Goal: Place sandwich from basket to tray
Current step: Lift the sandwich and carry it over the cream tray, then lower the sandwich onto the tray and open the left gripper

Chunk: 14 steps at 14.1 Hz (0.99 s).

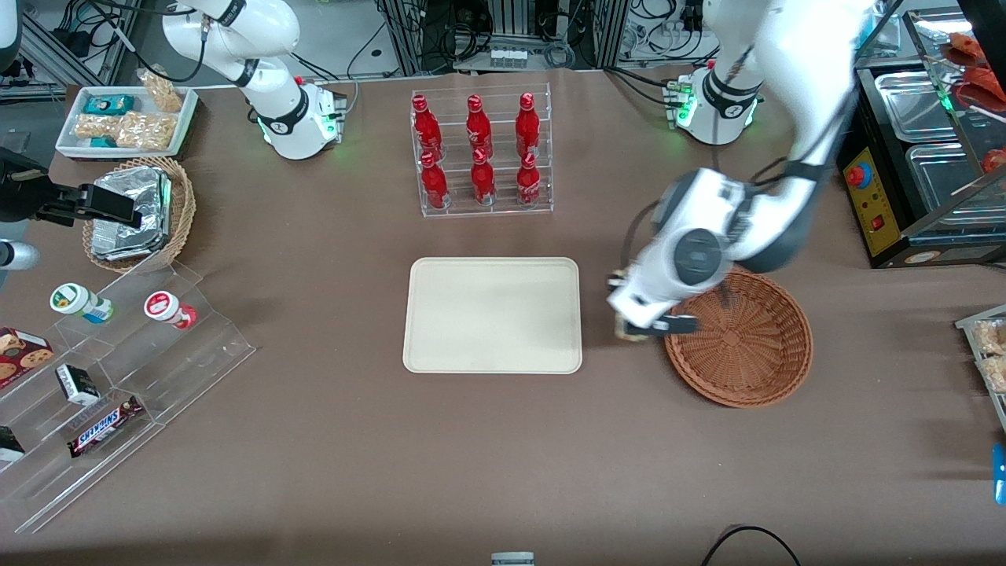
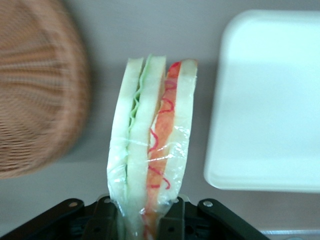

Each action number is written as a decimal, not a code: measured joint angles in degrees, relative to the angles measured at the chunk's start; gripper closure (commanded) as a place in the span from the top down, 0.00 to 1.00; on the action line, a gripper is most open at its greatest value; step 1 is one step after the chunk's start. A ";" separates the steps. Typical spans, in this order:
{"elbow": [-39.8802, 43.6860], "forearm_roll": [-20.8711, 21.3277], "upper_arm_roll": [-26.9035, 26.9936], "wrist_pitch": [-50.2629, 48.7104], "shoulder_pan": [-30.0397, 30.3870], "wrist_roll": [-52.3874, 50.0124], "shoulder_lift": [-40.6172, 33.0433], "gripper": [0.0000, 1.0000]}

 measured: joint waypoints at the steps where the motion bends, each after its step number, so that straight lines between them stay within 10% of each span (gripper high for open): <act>1: 1.96 0.05 0.03 0.14 -2.99 -1.01 2.13 0.23; 14: 25.94 4.15 0.47 0.49 -20.93 -22.07 21.98 0.25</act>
